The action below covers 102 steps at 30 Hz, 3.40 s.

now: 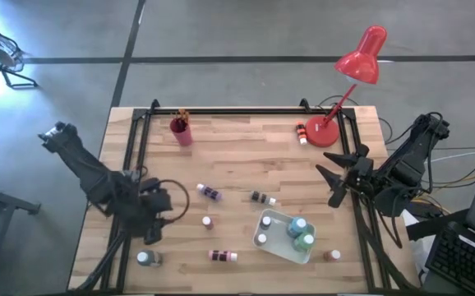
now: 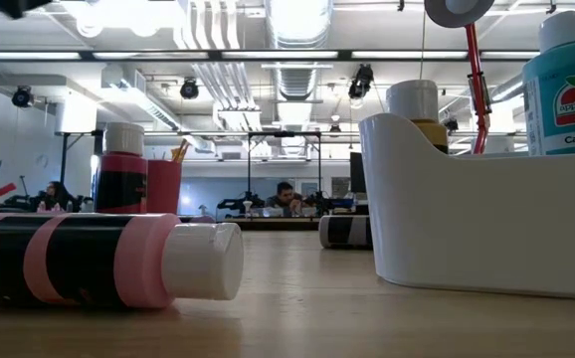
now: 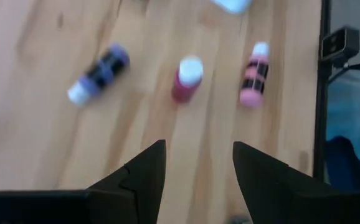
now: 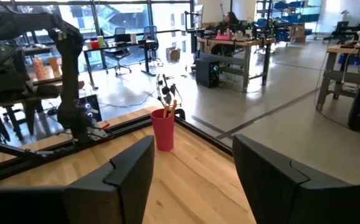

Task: Pick & Place Paint Supplies
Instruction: Put the black paint bottle into the white bin

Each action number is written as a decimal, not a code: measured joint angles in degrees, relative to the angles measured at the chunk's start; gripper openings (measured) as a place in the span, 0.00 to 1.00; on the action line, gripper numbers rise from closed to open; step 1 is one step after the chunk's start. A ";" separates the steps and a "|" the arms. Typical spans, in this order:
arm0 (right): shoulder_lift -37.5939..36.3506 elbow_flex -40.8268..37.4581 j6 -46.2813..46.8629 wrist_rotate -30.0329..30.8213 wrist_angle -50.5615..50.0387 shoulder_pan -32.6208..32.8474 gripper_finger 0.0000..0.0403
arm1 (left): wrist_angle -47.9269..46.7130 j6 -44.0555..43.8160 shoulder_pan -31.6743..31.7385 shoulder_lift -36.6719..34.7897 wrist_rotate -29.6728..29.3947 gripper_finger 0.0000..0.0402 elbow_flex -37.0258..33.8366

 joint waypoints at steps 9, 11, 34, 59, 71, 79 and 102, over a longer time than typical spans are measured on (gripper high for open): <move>0.11 -0.02 -1.95 0.02 -0.07 0.00 0.54 | -6.94 -17.38 -10.32 0.83 -1.14 0.47 -0.07; 0.11 -0.04 -1.91 0.02 -0.09 0.00 0.55 | -7.10 -19.77 -12.07 1.00 -0.84 0.47 -0.09; 0.11 -0.04 -1.34 0.52 -0.05 -1.46 0.67 | -9.84 -45.41 -27.67 11.99 17.76 0.47 0.30; 0.08 0.71 -1.29 0.55 0.33 -3.39 0.77 | -7.68 -48.39 -36.51 22.98 5.08 0.47 6.32; 0.13 2.64 -1.28 0.57 0.38 -3.34 0.82 | -6.35 -44.49 -36.58 27.21 0.27 0.47 5.53; 0.13 2.64 -1.29 0.57 0.37 -3.39 0.83 | -1.63 -44.44 -35.58 27.14 -2.68 0.48 2.44; 0.11 2.64 -1.30 0.55 0.35 -3.39 0.85 | 10.86 -33.53 -30.33 27.15 -14.19 0.81 -7.57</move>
